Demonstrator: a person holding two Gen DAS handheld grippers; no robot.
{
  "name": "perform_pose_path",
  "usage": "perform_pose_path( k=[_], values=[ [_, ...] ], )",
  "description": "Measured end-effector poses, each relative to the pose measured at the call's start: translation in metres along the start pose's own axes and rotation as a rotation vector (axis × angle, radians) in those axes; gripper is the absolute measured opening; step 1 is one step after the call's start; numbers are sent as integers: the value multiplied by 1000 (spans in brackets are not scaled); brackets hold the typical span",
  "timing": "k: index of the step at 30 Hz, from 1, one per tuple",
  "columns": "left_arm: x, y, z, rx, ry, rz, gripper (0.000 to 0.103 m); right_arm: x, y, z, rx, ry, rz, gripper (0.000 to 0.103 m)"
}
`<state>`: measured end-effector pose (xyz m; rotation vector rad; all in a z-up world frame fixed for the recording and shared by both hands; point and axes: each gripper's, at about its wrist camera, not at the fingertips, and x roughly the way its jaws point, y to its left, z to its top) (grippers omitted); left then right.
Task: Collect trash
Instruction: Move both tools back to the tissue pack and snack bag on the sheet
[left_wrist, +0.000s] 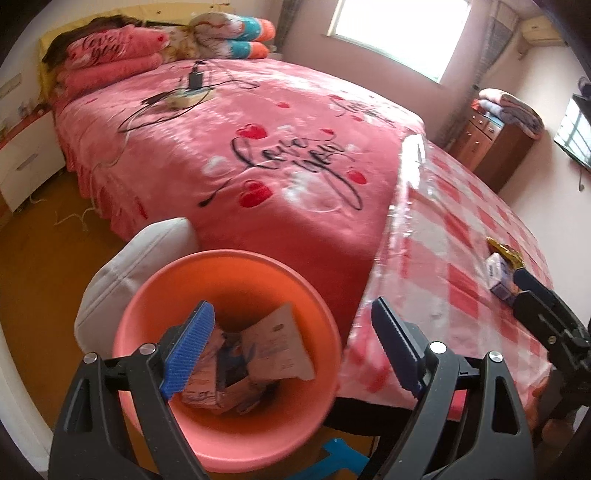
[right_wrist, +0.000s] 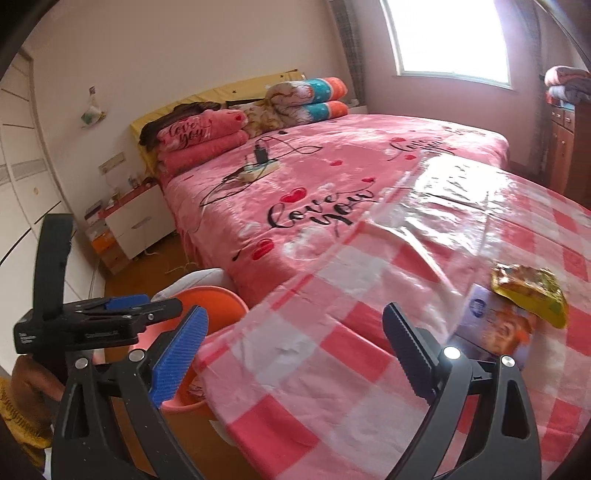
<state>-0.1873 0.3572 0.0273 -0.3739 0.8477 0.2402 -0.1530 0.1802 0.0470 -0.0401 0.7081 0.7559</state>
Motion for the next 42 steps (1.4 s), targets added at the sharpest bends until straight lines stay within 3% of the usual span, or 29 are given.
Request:
perform_pose_path(
  k=[21,42],
  values=[
    [10,-93,-1,161,19,-59,88,-34,-63,-11,64,-68,-88,94],
    [21,-173,-14,287,67,-125,88,-71,-155,-23,234,-123,-200,94]
  ],
)
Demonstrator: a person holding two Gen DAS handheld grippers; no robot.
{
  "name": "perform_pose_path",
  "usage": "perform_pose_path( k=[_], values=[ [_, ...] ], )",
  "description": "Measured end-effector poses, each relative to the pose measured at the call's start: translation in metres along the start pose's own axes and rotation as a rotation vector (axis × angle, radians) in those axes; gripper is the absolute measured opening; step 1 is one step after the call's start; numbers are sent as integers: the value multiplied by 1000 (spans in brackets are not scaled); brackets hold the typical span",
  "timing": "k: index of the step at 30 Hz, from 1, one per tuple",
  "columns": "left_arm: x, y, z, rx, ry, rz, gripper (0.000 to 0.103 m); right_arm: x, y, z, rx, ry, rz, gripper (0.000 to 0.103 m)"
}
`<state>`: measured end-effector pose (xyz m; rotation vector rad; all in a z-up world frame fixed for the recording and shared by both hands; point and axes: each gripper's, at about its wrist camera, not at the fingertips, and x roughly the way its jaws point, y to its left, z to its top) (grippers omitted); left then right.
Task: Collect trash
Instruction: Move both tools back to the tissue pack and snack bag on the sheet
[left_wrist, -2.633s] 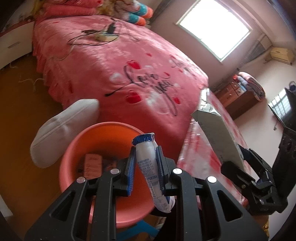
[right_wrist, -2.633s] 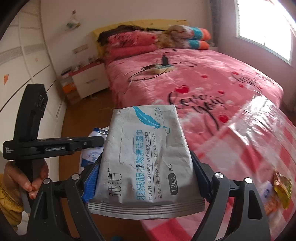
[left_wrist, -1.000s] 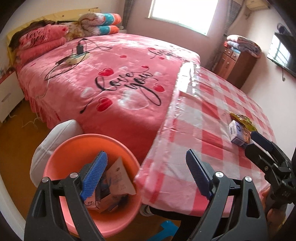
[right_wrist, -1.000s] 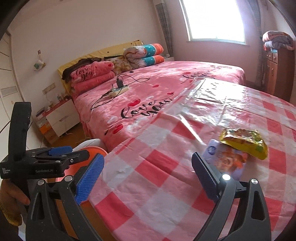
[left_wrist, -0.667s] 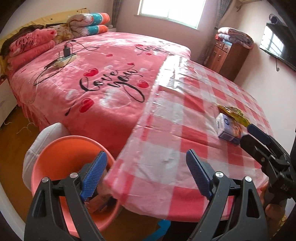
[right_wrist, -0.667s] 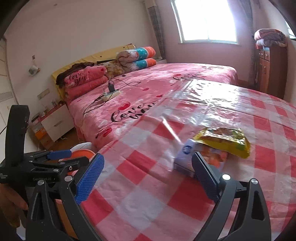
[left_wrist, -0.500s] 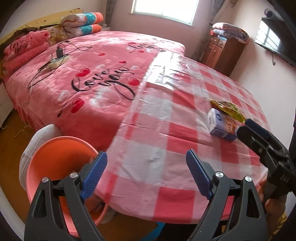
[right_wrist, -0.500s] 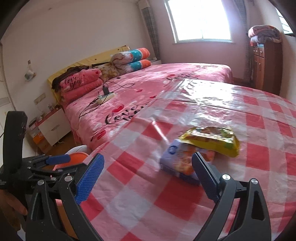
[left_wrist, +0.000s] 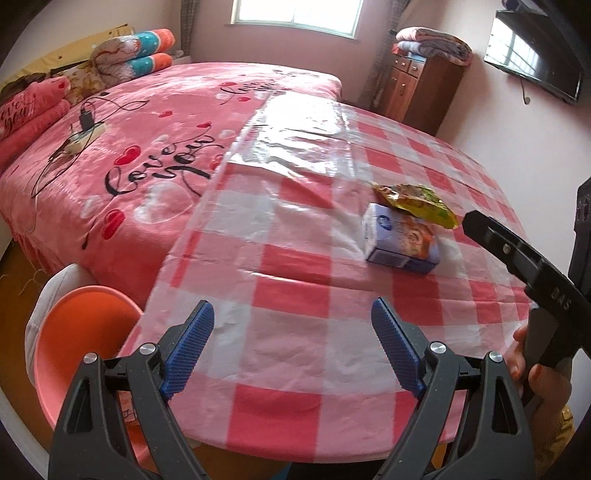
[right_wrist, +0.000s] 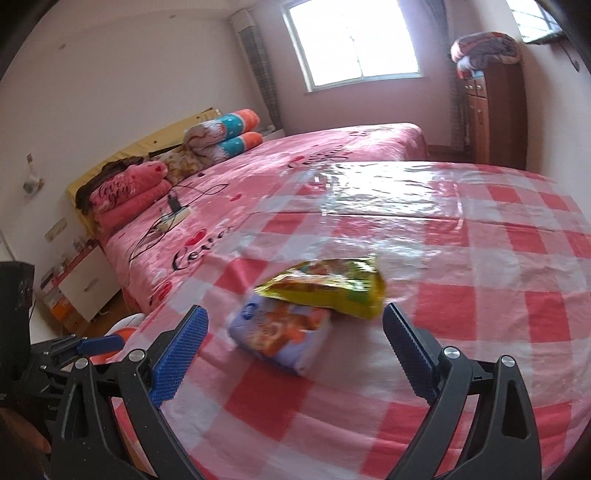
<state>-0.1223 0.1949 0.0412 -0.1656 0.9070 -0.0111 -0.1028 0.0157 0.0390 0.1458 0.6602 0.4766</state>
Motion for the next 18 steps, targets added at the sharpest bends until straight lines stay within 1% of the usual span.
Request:
perform_pose_path(
  k=[5,13,18],
  values=[
    [7,-20,1,29,15,-24,88,-3,-25,2,51,-3,-24,94],
    [25,-60,4,37,64,-124,88,-7,-63,3,139,-11,-64,94],
    [35,-76,12,33,60,-146,88,-11,-81,3,185,-15,-72,94]
  ],
)
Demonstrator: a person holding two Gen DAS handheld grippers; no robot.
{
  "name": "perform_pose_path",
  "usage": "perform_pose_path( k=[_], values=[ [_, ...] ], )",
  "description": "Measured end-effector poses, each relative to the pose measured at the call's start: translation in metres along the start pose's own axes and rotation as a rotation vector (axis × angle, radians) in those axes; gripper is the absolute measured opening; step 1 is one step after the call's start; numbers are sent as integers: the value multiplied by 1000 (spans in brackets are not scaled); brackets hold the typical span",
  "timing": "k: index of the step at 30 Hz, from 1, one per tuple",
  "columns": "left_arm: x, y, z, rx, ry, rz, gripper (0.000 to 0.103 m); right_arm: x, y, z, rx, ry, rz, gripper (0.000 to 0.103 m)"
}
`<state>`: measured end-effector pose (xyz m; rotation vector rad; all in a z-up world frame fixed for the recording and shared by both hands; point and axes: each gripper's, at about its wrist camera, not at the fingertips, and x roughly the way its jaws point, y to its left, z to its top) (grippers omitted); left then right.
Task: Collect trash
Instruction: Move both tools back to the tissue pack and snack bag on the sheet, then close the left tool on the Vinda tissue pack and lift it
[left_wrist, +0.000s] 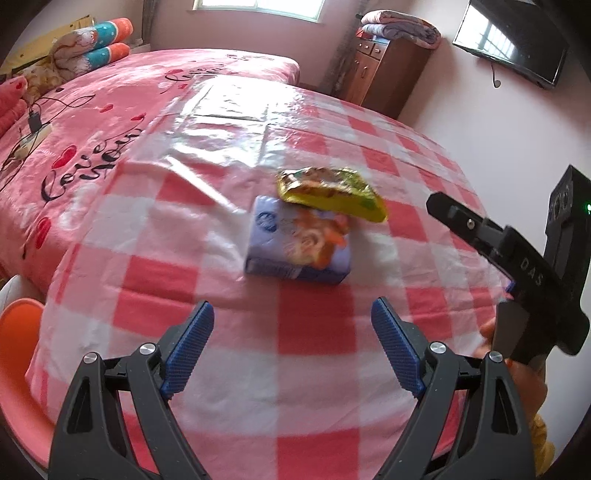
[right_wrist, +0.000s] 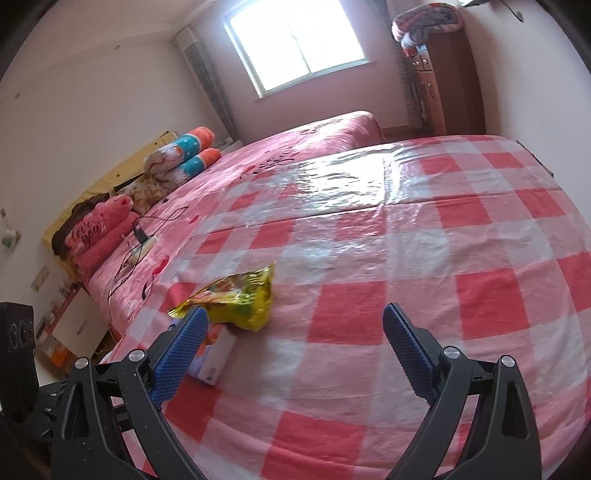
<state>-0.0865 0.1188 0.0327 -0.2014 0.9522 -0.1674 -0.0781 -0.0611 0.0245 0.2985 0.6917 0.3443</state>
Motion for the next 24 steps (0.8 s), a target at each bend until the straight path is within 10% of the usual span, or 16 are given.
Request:
perform_pose_path(
  k=[24],
  values=[
    [53,-22,48,16,-20,59,88,-5,-39,9,114,1,27,94]
  ],
)
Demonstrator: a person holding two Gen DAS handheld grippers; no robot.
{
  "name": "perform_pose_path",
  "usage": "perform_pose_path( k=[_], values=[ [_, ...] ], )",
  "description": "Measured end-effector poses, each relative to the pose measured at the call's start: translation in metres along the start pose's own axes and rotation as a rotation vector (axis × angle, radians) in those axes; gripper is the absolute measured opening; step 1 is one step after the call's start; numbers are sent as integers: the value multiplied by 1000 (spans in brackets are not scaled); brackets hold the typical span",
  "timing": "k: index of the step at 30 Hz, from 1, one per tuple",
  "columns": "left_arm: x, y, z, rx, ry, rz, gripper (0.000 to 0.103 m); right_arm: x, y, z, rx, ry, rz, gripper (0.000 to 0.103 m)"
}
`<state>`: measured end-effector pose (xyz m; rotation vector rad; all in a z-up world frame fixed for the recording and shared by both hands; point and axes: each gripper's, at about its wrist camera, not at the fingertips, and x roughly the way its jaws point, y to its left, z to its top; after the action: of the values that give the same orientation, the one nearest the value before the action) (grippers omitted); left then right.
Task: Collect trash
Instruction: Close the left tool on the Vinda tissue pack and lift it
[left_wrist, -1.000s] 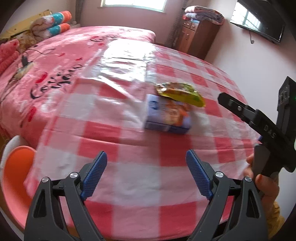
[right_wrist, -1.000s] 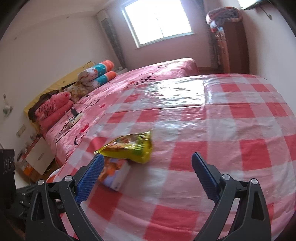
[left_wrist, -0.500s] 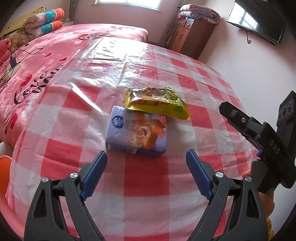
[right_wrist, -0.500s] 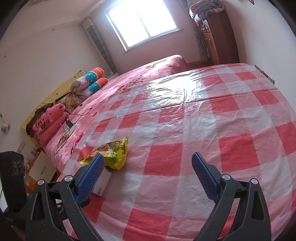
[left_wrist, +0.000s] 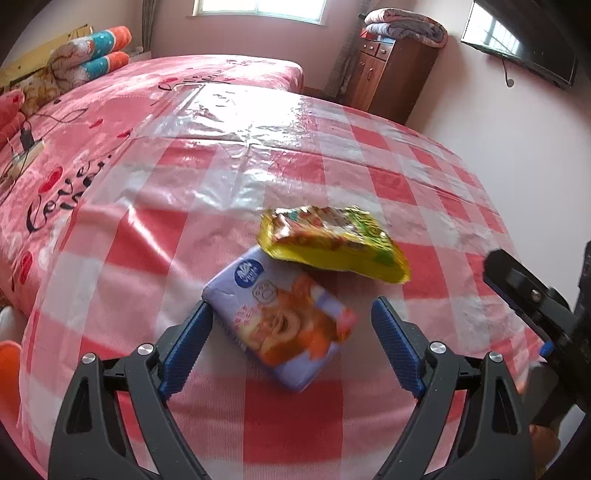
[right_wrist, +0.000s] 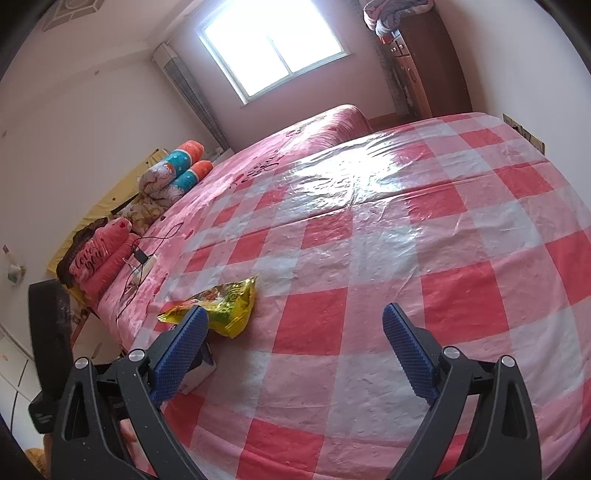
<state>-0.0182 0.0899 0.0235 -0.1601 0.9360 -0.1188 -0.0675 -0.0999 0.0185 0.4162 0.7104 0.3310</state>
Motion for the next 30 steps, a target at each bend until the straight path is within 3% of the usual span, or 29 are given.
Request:
perform_pose_path(
  k=[9,13,17,30],
  values=[
    [20,-15,6,58,-8,105,87,2,-6,1,14,17,10,94],
    [20,-21,2,101,-26,169,75,5,-8,3,18,27,14,94],
    [16,-17,3,85,-41,174,58,8,-8,2,22,44,23,94],
    [3,-2,-5,49,-41,100,55,21,8,-3,-3,106,50,94]
  ],
)
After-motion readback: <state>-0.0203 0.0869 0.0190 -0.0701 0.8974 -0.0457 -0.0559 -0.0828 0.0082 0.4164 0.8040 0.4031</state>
